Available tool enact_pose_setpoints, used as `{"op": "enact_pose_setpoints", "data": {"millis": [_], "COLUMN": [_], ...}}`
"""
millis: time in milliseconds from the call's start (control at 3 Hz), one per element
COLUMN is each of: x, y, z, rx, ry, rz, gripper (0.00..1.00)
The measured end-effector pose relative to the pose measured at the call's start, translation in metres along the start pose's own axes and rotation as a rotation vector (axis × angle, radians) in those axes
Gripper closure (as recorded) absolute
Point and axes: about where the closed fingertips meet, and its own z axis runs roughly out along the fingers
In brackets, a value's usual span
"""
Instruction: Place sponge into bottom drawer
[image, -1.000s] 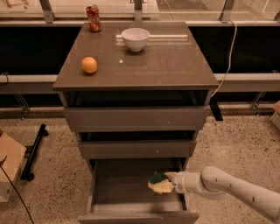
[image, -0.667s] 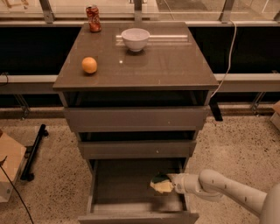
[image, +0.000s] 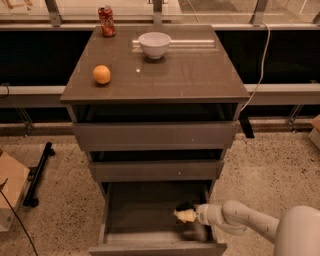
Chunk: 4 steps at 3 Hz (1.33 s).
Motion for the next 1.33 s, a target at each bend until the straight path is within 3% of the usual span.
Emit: {"op": "enact_pose_setpoints", "data": {"millis": [667,1000,1333], "x": [0.038,0.038,0.038], "y": [-0.021,-0.018,-0.018], "z": [0.044,0.045,0.045], "rx": [0.043,0.039,0.039], "ry": [0.008,0.009,0.009], "rz": [0.176,0.173,0.173], "gripper": [0.19,0.00,0.00]}}
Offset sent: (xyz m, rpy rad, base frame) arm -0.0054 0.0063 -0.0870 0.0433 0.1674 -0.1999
